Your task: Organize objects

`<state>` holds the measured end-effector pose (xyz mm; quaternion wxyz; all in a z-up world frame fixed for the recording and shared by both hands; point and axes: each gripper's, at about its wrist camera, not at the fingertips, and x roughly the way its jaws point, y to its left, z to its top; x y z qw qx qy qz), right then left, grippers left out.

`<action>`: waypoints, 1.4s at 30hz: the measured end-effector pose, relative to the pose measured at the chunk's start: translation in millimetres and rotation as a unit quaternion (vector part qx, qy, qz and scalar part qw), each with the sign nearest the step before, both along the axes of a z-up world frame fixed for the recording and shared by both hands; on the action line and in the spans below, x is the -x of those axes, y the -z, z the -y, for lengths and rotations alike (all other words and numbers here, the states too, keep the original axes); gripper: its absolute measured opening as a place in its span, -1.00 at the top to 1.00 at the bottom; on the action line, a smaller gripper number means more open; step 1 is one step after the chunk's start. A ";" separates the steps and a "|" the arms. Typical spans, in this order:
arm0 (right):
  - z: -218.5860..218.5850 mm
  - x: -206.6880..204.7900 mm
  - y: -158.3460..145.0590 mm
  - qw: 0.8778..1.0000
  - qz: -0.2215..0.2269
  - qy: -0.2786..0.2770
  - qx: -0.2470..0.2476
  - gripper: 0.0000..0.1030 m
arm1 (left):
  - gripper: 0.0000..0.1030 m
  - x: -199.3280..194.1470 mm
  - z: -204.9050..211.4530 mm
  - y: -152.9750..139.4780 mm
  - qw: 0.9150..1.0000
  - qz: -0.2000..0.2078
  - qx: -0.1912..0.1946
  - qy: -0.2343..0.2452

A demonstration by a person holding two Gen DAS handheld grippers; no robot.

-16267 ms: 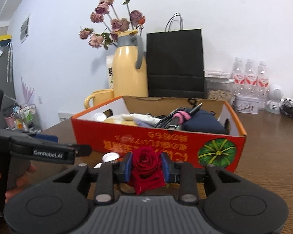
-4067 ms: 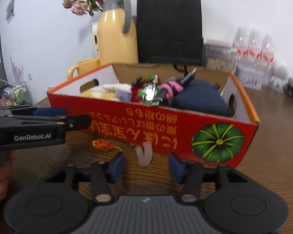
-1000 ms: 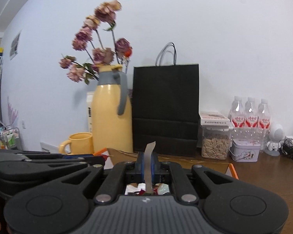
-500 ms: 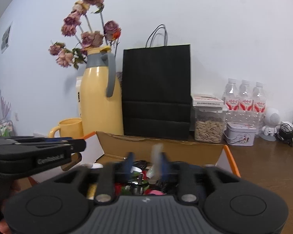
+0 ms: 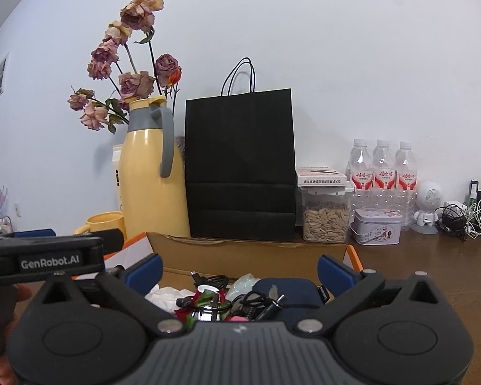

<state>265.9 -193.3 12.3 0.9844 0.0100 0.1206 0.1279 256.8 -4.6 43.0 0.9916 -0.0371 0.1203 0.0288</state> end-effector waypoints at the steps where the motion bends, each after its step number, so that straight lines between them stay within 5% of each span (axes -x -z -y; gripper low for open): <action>1: 0.2 1.4 0.2 1.000 0.001 0.000 0.000 -1.00 | -1.00 1.0 0.1 0.2 1.000 0.000 0.000 0.001; 21: 11.4 70.0 -16.6 1.000 -0.008 0.008 -0.012 -1.00 | -1.00 71.6 0.2 -16.9 1.000 -0.021 -0.021 -0.011; 42: 24.0 172.3 -4.3 0.996 -0.092 0.016 0.010 -1.00 | -1.00 178.6 -0.7 7.9 0.991 -0.128 -0.035 0.019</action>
